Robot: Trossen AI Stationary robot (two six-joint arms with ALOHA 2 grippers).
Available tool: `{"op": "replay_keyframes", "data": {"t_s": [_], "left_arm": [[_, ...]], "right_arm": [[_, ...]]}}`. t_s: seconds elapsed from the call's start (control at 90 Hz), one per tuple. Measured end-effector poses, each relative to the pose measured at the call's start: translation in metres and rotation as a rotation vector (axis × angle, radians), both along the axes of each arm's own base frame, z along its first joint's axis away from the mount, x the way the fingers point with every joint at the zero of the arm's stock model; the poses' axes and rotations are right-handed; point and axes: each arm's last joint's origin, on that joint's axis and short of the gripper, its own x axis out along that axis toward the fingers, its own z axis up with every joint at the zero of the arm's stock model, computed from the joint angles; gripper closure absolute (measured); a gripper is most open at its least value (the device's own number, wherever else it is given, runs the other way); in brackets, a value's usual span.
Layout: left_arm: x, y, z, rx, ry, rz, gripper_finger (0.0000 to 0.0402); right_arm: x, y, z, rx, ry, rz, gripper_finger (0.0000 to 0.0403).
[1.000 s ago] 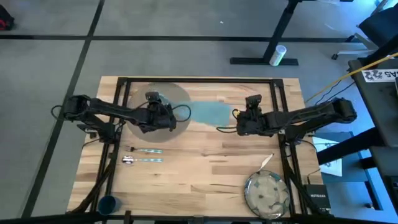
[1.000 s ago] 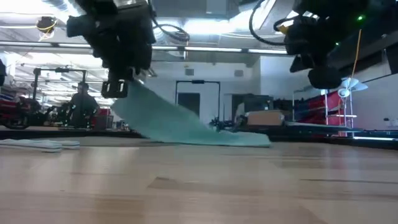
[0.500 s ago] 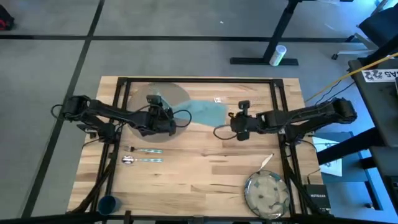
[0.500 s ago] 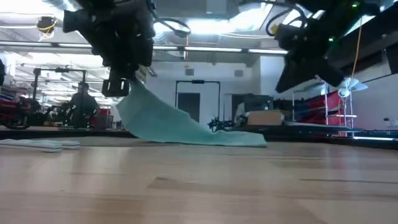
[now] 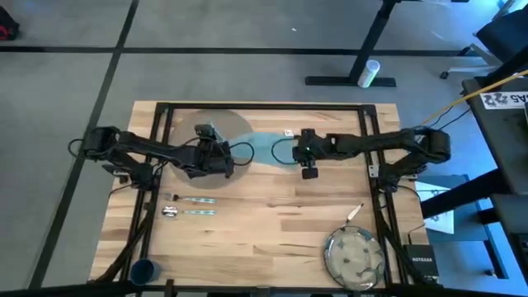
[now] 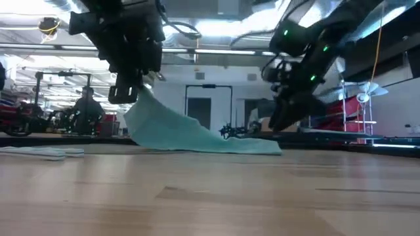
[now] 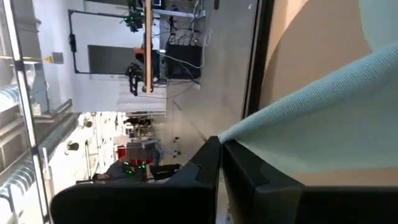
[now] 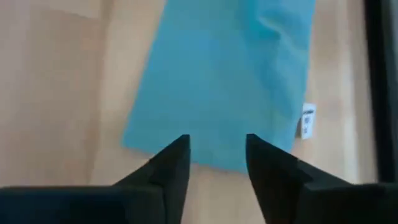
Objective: Set table place
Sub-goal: Fold the blue table napkin
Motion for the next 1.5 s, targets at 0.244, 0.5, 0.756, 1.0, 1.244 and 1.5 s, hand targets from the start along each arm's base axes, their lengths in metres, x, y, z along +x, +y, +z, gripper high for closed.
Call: {"op": "replay_keyframes", "data": {"t_s": [0.244, 0.5, 0.756, 1.0, 1.244, 1.5], "left_arm": [[0.000, 0.001, 0.000, -0.012, 0.003, 0.001, 0.0402], [0.000, 0.001, -0.001, -0.038, -0.007, -0.004, 0.0402], [0.000, 0.001, -0.001, -0.038, 0.001, -0.006, 0.0402], [0.000, 0.000, -0.001, -0.038, 0.005, -0.009, 0.0402], [-0.003, 0.000, -0.002, -0.042, -0.001, 0.005, 0.0402], [-0.014, 0.000, 0.001, -0.049, -0.045, 0.049, 0.0402]], "right_arm": [[0.003, -0.024, -0.019, 0.013, 0.001, -0.082, 0.0225], [0.008, -0.028, -0.039, 0.021, 0.045, -0.106, 0.0220], [0.006, -0.027, -0.040, 0.020, 0.066, -0.114, 0.0377], [-0.001, -0.023, -0.023, -0.001, 0.059, -0.119, 0.0398], [-0.005, -0.003, 0.007, -0.068, 0.000, -0.101, 0.0401], [-0.021, 0.023, 0.035, -0.133, -0.010, -0.102, 0.0402]]}}
